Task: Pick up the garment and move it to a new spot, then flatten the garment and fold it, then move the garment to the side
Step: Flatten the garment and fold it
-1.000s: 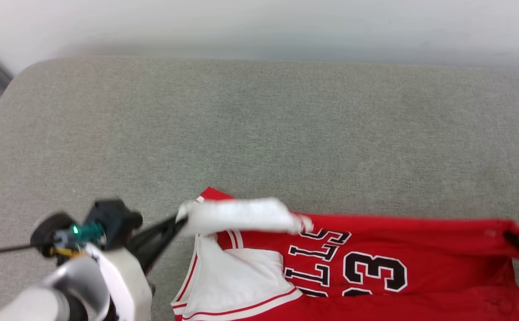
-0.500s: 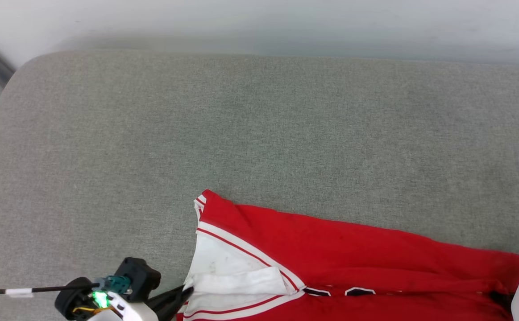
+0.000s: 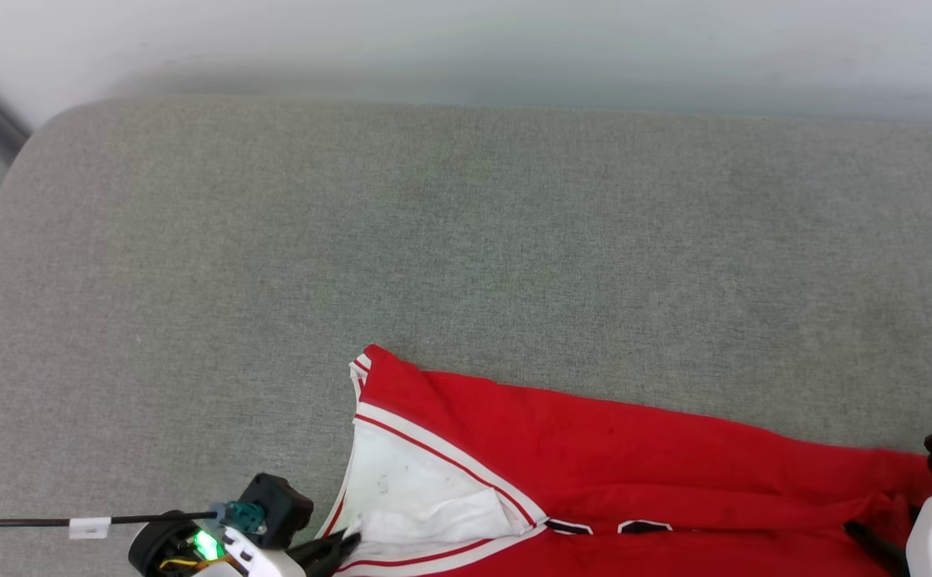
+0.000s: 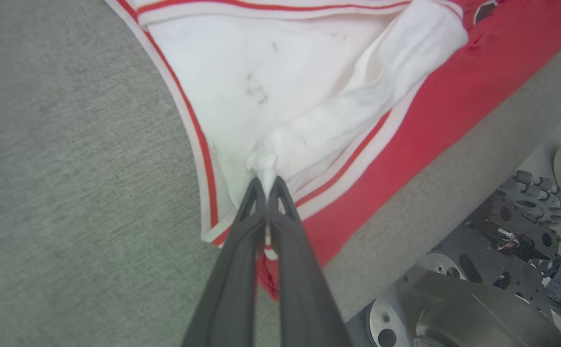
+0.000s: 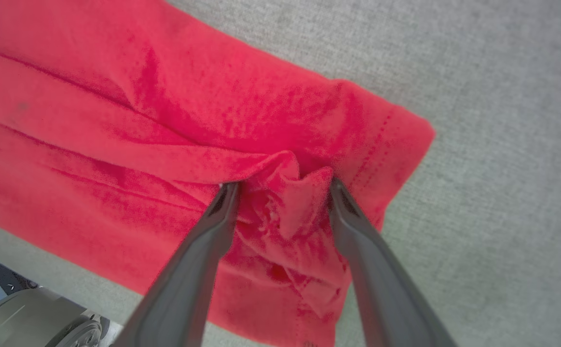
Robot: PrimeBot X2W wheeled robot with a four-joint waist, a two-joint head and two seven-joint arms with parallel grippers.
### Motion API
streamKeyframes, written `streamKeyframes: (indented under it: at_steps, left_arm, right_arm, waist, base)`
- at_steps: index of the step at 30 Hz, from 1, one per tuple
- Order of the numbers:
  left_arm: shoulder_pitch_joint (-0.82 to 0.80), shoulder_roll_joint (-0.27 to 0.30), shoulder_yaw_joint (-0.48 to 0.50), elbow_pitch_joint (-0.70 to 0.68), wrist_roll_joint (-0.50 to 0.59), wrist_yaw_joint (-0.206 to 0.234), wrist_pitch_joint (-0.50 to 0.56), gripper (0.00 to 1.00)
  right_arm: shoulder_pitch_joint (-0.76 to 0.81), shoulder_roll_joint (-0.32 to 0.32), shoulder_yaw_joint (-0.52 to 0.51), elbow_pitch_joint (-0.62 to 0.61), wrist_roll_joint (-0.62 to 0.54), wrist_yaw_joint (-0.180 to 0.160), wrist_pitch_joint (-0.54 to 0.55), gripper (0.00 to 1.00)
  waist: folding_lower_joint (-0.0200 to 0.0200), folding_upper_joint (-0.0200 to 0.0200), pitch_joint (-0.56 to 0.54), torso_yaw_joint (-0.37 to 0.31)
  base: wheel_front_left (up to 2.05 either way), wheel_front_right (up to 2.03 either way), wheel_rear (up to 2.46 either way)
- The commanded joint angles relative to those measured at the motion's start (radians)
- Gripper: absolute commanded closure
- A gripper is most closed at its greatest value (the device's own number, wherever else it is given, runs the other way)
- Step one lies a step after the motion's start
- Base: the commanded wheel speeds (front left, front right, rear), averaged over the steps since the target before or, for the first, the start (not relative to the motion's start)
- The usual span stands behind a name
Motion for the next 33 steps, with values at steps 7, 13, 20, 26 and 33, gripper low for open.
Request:
streamKeyframes:
  at_steps: [7, 13, 20, 26, 33]
  left_arm:
    - [-0.006, -0.026, 0.040, 0.004, -0.005, 0.036, -0.074, 0.00]
    - [0.018, -0.052, 0.111, -0.025, -0.012, 0.105, -0.192, 0.00]
    - [0.053, -0.097, 0.209, -0.013, 0.011, 0.190, -0.415, 0.00]
    - [0.086, -0.161, 0.305, -0.026, 0.068, 0.223, -0.496, 0.00]
    - [0.140, -0.297, 0.510, -0.086, 0.229, 0.164, -0.500, 0.00]
  right_arm:
    - [0.003, -0.047, 0.009, 0.005, 0.058, -0.001, -0.018, 0.00]
    - [0.007, -0.038, -0.072, -0.051, 0.080, -0.001, 0.004, 0.00]
    - [0.006, 0.104, -0.264, -0.123, 0.016, -0.001, 0.083, 0.00]
    - [0.043, 0.285, -0.407, -0.122, -0.119, -0.001, 0.114, 0.00]
    - [0.033, 0.459, -0.497, -0.064, -0.174, -0.001, 0.084, 0.00]
  waist:
    - [0.0000, 0.0000, -0.068, -0.005]
    - [0.0000, 0.0000, -0.108, -0.018]
    - [0.0000, 0.0000, -0.119, -0.030]
    - [0.0000, 0.0000, -0.107, -0.032]
    - [0.0000, 0.0000, -0.067, -0.032]
  base:
    - [0.00, 0.00, 0.00]
    - [0.00, 0.00, 0.00]
    - [0.00, 0.00, 0.00]
    - [0.00, 0.00, 0.00]
    - [0.00, 0.00, 0.00]
